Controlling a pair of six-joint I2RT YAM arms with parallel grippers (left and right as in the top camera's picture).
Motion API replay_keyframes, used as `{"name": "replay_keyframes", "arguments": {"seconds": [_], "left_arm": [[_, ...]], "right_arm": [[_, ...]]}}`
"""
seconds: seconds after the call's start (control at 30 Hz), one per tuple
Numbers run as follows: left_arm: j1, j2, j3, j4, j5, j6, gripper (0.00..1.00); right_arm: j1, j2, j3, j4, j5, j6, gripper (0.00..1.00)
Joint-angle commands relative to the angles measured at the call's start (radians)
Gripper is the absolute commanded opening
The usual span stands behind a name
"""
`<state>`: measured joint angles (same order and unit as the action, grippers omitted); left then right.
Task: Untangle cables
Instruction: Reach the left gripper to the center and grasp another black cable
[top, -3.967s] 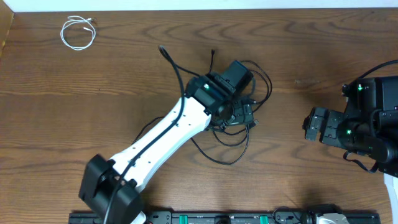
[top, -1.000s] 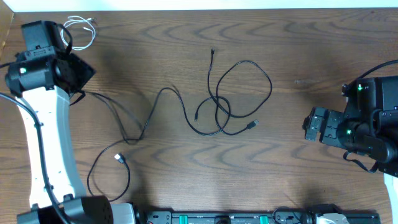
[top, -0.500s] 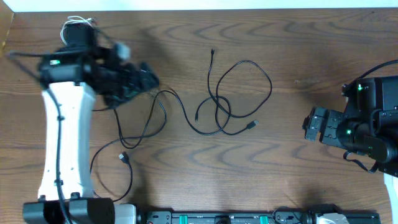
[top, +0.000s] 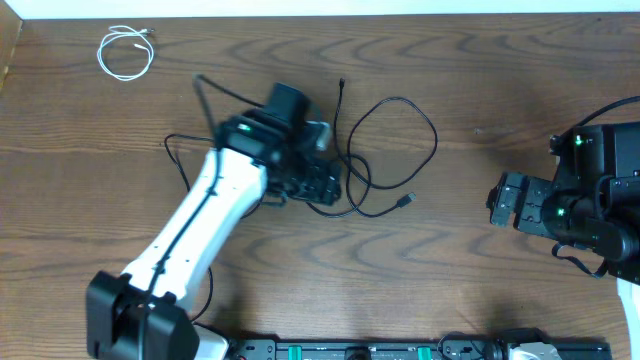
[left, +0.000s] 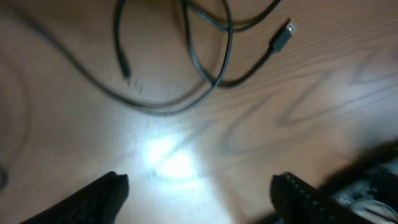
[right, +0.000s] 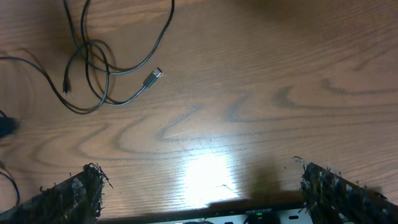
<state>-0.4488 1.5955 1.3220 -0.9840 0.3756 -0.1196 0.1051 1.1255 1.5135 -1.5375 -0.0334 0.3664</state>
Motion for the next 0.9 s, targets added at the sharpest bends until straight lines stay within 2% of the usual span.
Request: {"name": "replay_keyframes", "arguments": {"seconds": [0.0, 0.13, 0.27, 0.47, 0.87], "left_arm": [[-0.088, 0.038, -0.006, 0.071, -0.131, 0.011, 0.77], [-0.160, 0.102, -0.006, 0.194, -0.138, 0.011, 0.71], [-0.217, 0.185, -0.006, 0.276, -0.138, 0.011, 0.70], [-0.267, 0.275, -0.006, 0.323, -0.141, 0.011, 0.68], [-0.273, 0.364, -0.006, 0.380, -0.257, 0.011, 0.66]], "right_arm": [[-0.006, 0.000, 0.001, -0.002, 0.005, 0.006, 0.99], [-0.006, 0.000, 0.001, -0.002, 0.005, 0.006, 0.99], [-0.006, 0.000, 0.001, -0.002, 0.005, 0.006, 0.99], [-0.006, 0.000, 0.001, -0.002, 0.005, 0.006, 0.99], [-0.006, 0.000, 0.001, -0.002, 0.005, 0.006, 0.99]]}}
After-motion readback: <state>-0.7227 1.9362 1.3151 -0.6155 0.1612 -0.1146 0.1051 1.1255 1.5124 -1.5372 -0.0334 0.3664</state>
